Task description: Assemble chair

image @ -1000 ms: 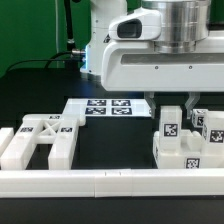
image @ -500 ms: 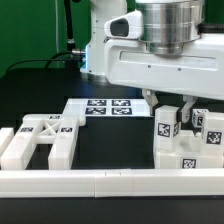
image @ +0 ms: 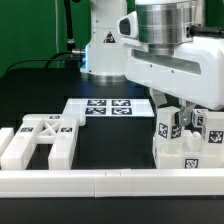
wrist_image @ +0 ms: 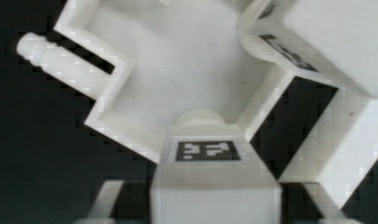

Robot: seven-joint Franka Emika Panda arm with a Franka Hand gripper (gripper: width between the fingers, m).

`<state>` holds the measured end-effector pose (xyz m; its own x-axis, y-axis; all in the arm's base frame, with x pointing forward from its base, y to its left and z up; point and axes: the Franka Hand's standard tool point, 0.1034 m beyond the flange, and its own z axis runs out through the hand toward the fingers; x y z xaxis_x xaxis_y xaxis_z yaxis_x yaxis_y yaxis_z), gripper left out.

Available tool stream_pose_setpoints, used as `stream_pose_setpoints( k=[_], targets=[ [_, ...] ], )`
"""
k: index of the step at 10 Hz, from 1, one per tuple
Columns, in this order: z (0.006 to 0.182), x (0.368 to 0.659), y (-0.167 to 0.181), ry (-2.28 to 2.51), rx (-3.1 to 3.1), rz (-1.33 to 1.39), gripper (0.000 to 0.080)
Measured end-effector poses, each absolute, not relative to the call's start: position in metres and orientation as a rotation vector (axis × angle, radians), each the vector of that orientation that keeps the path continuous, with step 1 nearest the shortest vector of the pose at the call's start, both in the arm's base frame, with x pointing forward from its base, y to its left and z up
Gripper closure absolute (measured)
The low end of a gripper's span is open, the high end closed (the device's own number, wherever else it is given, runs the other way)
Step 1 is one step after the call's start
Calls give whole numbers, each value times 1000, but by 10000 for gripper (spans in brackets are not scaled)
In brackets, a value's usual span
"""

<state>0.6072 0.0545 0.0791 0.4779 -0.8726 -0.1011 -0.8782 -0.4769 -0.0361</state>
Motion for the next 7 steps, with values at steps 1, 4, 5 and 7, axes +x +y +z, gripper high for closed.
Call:
stream_pose_setpoints(
  k=[1,4,5,7],
  targets=[
    [79,607,54,1494,-2668,100,322],
    [80,608,54,1229,-2795,84,160],
    [80,608,53,1056,-2862,76,152],
    [79,608,50,779,-2954,56,151]
  ],
)
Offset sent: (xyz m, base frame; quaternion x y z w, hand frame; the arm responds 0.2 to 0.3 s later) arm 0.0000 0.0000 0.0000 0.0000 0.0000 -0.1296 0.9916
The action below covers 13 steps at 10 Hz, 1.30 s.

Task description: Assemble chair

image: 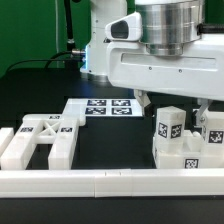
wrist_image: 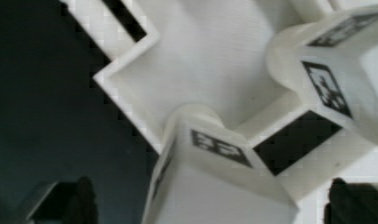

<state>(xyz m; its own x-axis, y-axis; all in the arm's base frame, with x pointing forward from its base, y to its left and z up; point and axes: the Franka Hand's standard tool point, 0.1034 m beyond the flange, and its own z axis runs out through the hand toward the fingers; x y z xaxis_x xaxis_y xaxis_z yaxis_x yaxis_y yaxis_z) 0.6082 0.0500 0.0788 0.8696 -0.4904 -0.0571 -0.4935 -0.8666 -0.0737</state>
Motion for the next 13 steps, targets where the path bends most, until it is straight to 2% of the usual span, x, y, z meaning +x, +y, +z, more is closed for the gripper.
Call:
stream_pose_setpoints(
  k=[5,8,10,11,12,13],
  targets=[
    [82,617,45,-199,-3094,-14,151],
    [83,618,42,-607,-3087,-9,151],
    [83,618,41,-615,-3085,-9,151],
    [83,618,41,-615,-3085,-9,268],
    [83,618,41,-615,-3085,-9,268],
    [83,618,41,-615,-3085,-9,459]
  ],
)
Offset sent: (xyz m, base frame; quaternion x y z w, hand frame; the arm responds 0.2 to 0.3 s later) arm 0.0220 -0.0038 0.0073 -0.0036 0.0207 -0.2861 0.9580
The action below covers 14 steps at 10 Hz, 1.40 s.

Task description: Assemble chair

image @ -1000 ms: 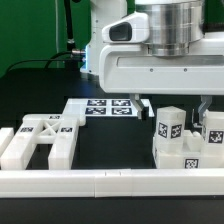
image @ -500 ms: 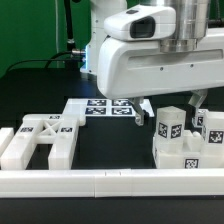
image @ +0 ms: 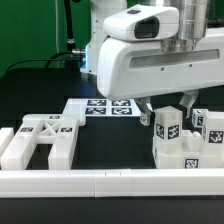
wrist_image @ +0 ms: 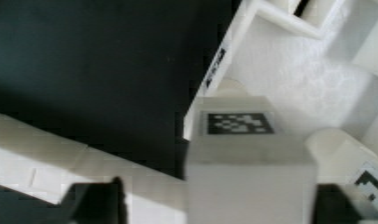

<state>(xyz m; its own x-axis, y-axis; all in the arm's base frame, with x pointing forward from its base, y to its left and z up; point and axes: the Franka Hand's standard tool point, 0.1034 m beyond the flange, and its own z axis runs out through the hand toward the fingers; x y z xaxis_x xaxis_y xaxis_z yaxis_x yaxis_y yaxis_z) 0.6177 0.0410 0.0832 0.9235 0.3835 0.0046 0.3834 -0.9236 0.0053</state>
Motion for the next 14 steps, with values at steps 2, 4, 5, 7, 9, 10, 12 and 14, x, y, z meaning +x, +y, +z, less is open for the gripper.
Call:
stream_pose_setpoints(
  k=[2,4,5,7,9,10,12,14],
  targets=[
    [83,618,41,586,3082,9,509],
    [83,618,41,518,3097,10,509],
    [83,618,41,318,3128,14,509],
    [83,618,44,-73,3149,25,509],
    [83,618,47,-420,3134,25,509],
    [82,619,48,-602,3117,27,509],
    [81,620,51,-944,3055,48,509],
    [81,619,52,-1256,2946,48,509]
  ],
)
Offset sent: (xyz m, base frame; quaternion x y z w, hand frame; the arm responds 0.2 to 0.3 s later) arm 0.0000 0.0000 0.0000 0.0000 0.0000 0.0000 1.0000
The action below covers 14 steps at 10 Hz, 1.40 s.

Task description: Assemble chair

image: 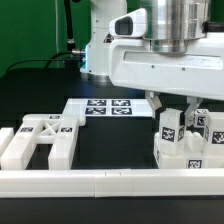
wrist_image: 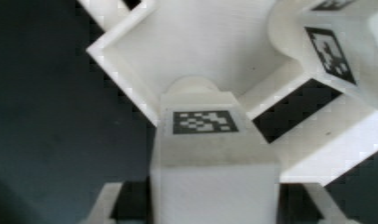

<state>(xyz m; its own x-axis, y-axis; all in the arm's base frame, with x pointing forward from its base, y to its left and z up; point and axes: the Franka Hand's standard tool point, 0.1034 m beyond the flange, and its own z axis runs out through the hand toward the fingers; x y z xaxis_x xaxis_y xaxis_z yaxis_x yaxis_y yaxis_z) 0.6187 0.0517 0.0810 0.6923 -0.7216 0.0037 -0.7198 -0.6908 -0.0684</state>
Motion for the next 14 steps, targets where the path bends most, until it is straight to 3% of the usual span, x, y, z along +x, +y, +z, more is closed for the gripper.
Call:
stream_pose_setpoints(
  k=[4,5,6,14],
  targets=[
    [80,619,51,1371,-2758,-40,508],
    [81,619,51,1334,-2776,-41,317],
    [82,619,52,1287,-2799,-39,187],
    [79,618,55,185,-3126,-75,151]
  ],
)
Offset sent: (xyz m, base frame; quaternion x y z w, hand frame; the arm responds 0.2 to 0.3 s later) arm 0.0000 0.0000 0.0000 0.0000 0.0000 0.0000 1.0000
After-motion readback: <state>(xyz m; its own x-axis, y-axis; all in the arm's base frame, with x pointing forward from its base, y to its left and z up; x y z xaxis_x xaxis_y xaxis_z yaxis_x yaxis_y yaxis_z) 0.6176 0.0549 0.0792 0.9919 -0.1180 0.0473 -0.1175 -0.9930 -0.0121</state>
